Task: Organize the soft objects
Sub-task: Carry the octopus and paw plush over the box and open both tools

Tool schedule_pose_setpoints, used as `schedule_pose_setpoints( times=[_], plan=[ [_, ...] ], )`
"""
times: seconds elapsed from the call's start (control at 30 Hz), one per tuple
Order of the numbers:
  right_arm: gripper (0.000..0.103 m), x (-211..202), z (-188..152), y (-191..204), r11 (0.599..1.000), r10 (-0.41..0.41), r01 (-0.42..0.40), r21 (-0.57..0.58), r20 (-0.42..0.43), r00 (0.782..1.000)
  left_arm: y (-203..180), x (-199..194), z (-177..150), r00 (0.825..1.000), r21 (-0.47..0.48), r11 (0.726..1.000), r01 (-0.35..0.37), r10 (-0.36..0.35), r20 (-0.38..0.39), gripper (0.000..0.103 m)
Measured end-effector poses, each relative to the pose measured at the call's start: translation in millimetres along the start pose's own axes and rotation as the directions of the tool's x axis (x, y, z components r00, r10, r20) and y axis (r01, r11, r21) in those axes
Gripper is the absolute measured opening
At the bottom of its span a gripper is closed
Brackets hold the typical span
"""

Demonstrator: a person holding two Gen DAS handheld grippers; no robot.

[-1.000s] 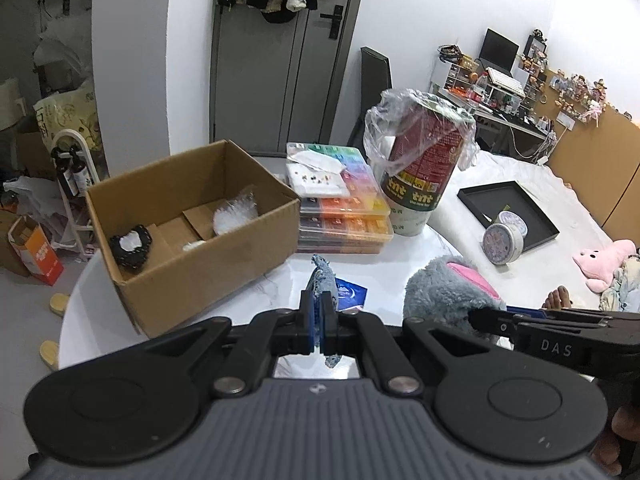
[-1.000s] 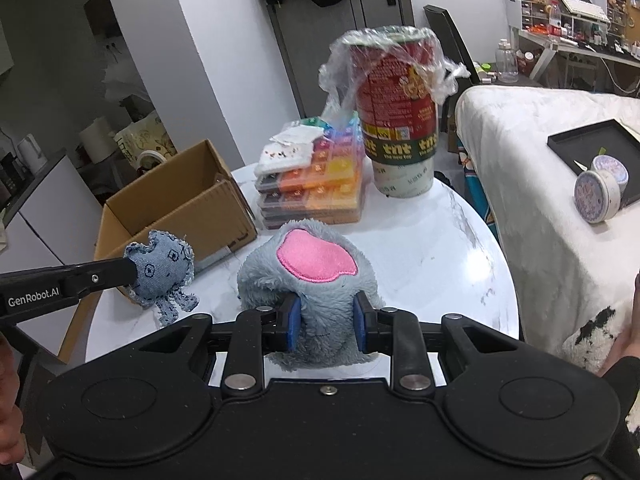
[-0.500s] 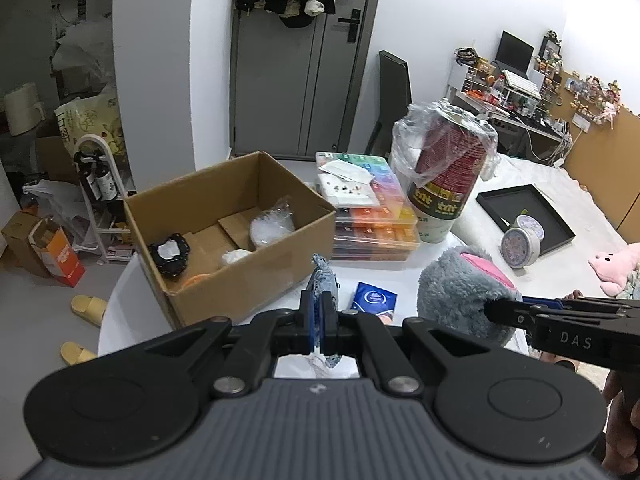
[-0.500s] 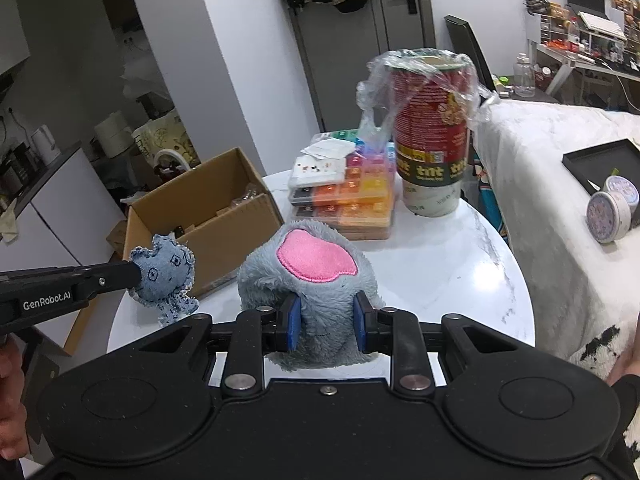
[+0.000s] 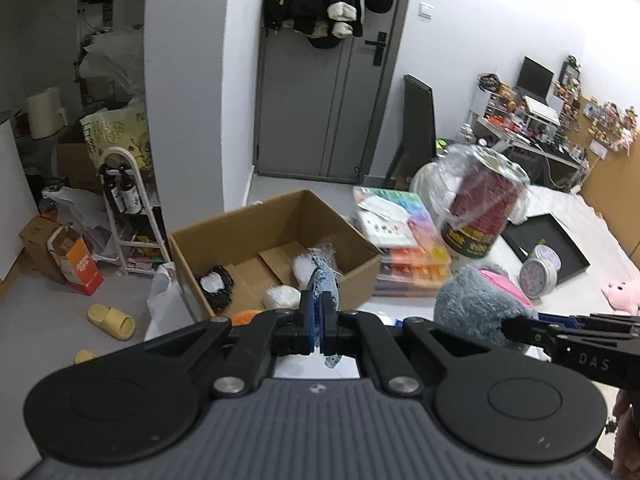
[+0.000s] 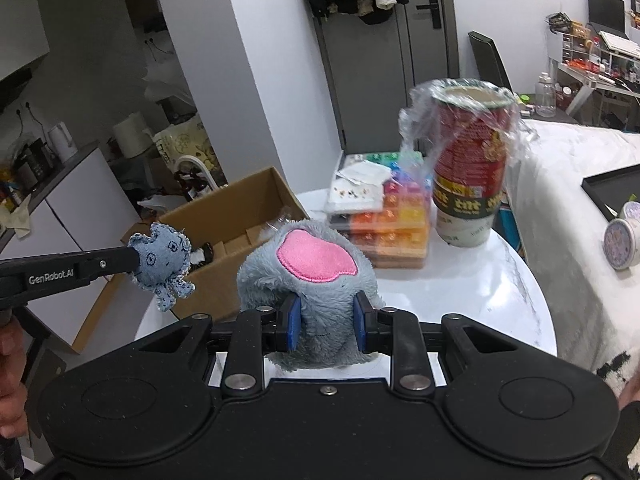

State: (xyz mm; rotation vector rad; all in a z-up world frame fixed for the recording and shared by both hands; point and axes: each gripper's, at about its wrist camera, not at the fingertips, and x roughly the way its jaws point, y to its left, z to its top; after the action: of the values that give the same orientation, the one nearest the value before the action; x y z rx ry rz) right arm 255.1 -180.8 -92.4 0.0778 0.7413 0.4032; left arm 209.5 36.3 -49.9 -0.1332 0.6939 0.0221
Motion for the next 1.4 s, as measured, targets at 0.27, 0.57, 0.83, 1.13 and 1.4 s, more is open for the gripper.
schedule_pose_setpoints(
  times=[0.27, 0.57, 0.83, 1.13, 1.4],
  plan=[
    [0.026, 9.5, 12.6, 11.7, 1.000, 0.012, -0.011, -0.024, 0.001, 1.000, 27.1, 6.4, 15.8, 0.999, -0.048, 0.998, -0.040, 0.041, 0.025, 0.001],
    [0.026, 21.7, 15.7, 17.9, 0.999, 0.020, -0.020, -0.029, -0.005, 1.000, 48.5, 27.1, 32.0, 0.997, -0.089, 0.994, -0.070, 0.072, 0.028, 0.001],
    [0.026, 27.0, 21.5, 17.1, 1.000, 0.020, -0.020, -0.022, -0.006, 1.000, 54.5, 59.9, 38.8, 0.997, -0.099, 0.992, -0.081, 0.080, -0.007, 0.001],
    [0.026, 33.3, 25.1, 20.5, 0.999, 0.013, -0.014, -0.032, -0.015, 1.000, 54.8, 94.5, 39.8, 0.995, -0.084, 0.992, -0.093, 0.089, -0.053, 0.001],
    [0.026, 39.9, 26.4, 20.4, 1.000, -0.002, 0.001, -0.025, -0.028, 1.000, 56.6, 119.4, 37.4, 0.992, -0.069, 0.992, -0.104, 0.099, -0.081, 0.002]
  ],
)
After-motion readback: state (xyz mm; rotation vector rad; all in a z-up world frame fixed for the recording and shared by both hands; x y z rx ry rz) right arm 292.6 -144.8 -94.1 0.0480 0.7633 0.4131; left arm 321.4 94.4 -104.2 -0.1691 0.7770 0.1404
